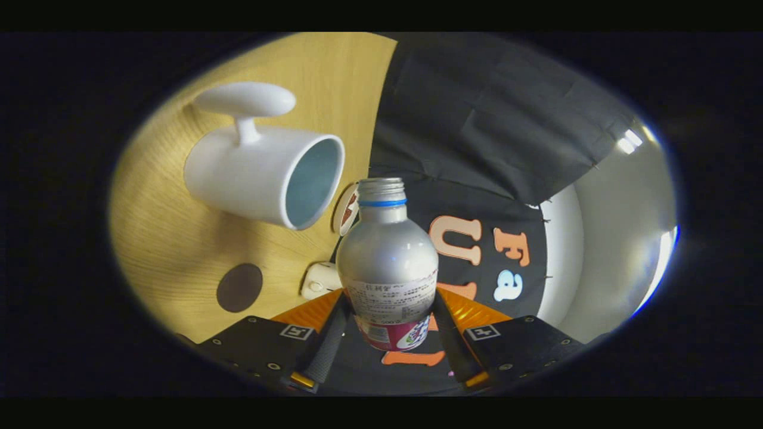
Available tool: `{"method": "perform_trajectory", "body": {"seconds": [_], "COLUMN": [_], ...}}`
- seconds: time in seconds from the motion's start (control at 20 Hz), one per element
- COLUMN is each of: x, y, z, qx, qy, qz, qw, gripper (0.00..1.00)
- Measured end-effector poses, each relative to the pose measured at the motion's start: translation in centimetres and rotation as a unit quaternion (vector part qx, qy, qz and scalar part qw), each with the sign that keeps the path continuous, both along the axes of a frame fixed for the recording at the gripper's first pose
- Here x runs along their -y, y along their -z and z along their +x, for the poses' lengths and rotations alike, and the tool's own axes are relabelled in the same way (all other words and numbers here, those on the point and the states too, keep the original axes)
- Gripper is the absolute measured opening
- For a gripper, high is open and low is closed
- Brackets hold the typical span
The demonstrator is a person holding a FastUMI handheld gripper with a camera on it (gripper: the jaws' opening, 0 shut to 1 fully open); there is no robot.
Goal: Take the bottle from table, then pour the juice into the cup, finally place the bottle on the coaster
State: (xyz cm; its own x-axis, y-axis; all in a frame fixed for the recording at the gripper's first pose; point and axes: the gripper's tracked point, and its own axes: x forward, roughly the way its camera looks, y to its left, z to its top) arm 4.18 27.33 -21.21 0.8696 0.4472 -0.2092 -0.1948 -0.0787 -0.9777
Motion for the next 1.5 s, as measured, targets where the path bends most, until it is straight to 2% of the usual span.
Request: {"method": "perform_trajectory", "body": {"seconds": [0.15, 0.3, 0.45, 0.6, 0.8, 0.95, 1.25, 1.5], "x": [0.3, 1.0, 2.1, 3.0, 2.9, 3.4, 4.0, 4.8], "y": [-0.7, -1.9, -1.3, 0.0, 2.4, 3.3, 6.3, 8.1], "z": [0.3, 1.9, 3.3, 4.0, 3.5, 4.0, 4.7, 4.8], "qx": [-0.040, -0.055, -0.082, -0.132, -0.238, -0.278, -0.358, -0.391], "qy": [0.028, 0.063, 0.096, 0.131, 0.168, 0.196, 0.250, 0.283], "qz": [0.085, 0.178, 0.250, 0.315, 0.401, 0.454, 0.540, 0.574], "qw": [0.995, 0.980, 0.960, 0.931, 0.868, 0.823, 0.719, 0.661], "gripper": [0.78, 0.78, 0.78, 0.78, 0.78, 0.78, 0.78, 0.78]}}
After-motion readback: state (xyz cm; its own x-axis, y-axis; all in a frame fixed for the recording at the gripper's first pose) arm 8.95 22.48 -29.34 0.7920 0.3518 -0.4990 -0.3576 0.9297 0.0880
